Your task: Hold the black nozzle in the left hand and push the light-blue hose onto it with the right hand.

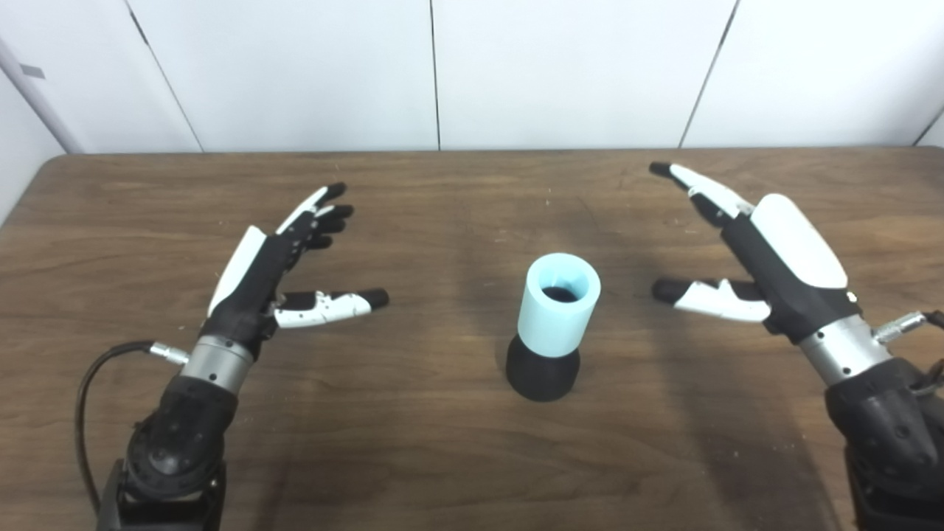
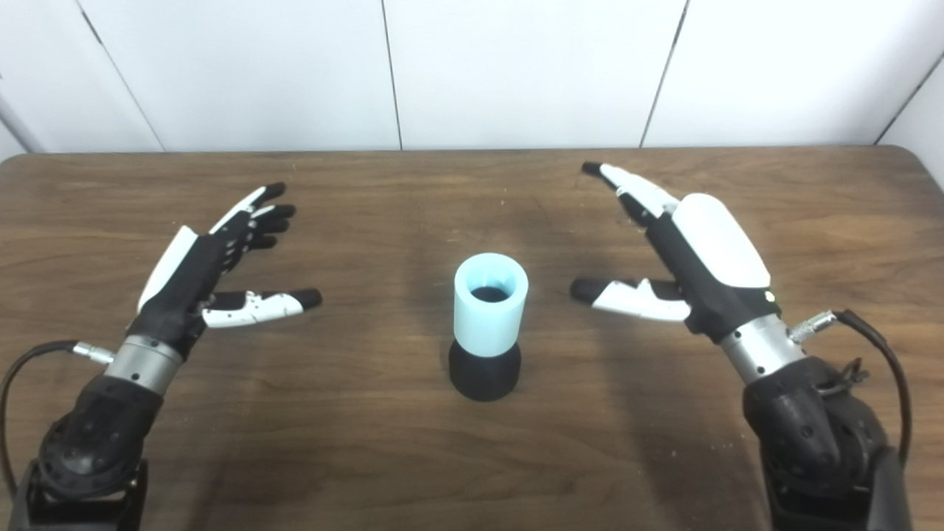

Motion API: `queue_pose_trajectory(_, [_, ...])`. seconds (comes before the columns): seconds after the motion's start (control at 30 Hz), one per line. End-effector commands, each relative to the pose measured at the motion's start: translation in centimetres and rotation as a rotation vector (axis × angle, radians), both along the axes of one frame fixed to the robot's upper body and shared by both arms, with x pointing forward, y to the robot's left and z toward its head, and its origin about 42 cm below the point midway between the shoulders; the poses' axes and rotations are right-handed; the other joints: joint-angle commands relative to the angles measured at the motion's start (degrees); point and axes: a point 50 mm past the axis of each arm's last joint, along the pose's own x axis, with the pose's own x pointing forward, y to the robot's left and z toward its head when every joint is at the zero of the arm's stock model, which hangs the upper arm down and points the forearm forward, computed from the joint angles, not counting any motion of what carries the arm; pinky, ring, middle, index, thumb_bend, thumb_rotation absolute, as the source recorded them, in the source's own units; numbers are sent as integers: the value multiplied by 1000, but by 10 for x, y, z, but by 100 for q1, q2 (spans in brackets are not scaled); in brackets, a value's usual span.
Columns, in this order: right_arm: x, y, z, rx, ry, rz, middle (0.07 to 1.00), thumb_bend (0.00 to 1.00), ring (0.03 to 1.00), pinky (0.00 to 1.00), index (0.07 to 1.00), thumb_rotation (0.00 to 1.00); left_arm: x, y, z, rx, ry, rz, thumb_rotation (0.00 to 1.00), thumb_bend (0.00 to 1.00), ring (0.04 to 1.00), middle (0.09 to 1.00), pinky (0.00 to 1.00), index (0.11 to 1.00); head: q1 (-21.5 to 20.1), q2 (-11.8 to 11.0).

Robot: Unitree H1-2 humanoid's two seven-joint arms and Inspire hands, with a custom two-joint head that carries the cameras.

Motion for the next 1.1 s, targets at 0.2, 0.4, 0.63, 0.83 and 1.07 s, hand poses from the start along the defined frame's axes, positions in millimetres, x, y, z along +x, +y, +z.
queue_pose_trajectory(0.2, [3,8,-27,305,28,-76,907,443,871,765,914,1000,-5,5,-16,-130,3,63,559,466,874,899,793,902,-7,13])
queue_pose_trajectory(0.4, [3,11,-43,548,130,-96,884,404,886,832,901,989,-7,4,-25,-185,16,51,651,469,911,929,859,941,-29,20])
queue_pose_trajectory(0.63, [1,26,-50,683,175,-79,901,447,909,882,904,999,-7,-1,-34,-277,32,50,685,371,951,969,917,973,14,-1])
queue_pose_trajectory(0.83, [-2,27,-53,684,167,-72,919,444,930,905,912,1000,-10,-11,-34,-299,52,21,838,347,969,983,971,991,45,-44])
queue_pose_trajectory(1.07, [-6,30,-58,689,178,-60,925,479,936,923,919,1000,-11,-17,-40,-320,66,-11,935,398,982,1000,990,1000,121,-129])
